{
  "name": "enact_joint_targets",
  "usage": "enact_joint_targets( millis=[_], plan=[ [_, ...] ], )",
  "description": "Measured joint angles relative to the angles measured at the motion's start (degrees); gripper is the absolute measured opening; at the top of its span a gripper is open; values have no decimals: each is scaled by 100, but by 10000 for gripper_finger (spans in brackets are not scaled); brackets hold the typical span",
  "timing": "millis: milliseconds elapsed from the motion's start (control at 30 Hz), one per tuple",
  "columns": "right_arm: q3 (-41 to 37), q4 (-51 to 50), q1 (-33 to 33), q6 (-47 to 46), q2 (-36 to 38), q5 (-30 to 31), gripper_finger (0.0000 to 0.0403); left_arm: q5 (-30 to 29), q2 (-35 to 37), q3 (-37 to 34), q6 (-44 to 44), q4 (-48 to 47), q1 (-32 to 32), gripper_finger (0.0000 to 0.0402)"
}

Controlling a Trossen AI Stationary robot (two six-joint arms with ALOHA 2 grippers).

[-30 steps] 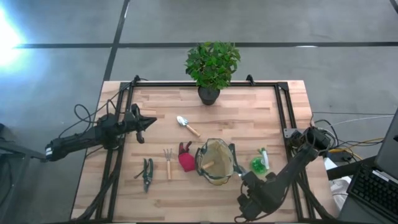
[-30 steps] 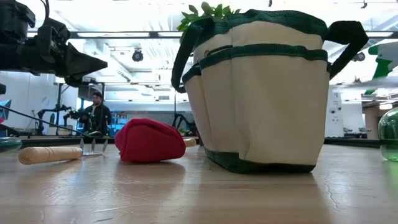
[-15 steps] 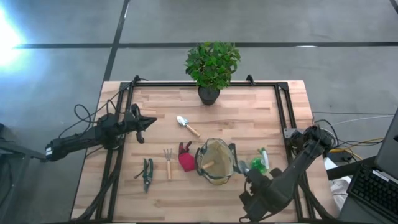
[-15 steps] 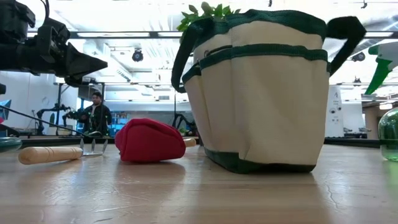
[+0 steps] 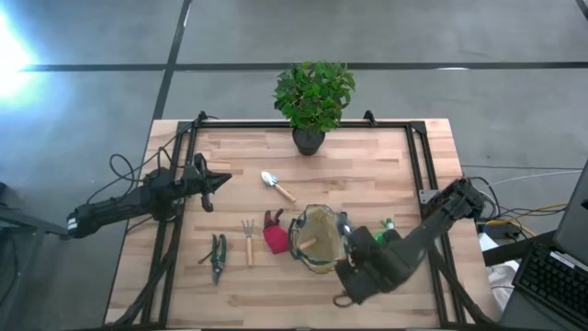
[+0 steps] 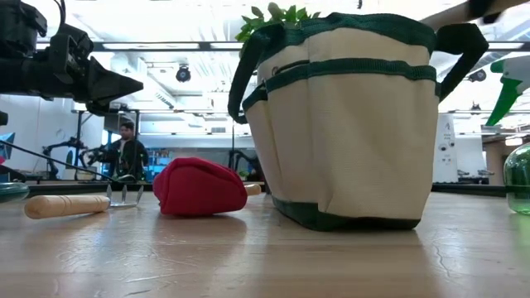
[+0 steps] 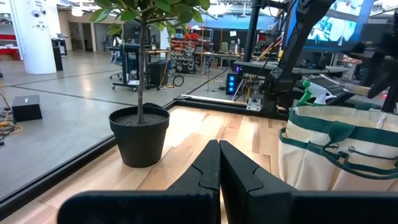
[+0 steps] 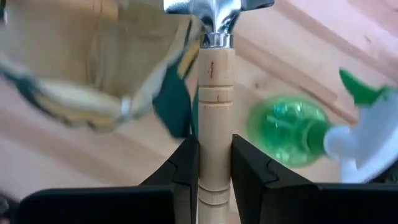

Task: Pick & Place Garden tools in Gardening bag
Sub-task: Put the bottom brown trowel into the gardening bag

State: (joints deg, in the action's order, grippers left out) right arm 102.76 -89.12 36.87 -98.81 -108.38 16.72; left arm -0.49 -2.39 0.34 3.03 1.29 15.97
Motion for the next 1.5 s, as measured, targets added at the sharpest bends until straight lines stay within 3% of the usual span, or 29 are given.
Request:
enact_joint_targets(
  millis=[133,433,667,867,1500],
  plan=[
    [0,141,-336,188,0,4,51,0,0,0,0,1,2,3],
    [-1,1783,-934,1214,0,-211,51,0,0,0,0,2,2,3],
    [-105,1797,-1247,956,-81,29,51,0,0,0,0,-1,1,3],
    [-142,1799,-1233,810,-278,-613,51,0,0,0,0,0,-1,3],
    [-257,2100,-1402,1223,-699,-1357,51,0,0,0,0,-1,-1,3]
  ],
)
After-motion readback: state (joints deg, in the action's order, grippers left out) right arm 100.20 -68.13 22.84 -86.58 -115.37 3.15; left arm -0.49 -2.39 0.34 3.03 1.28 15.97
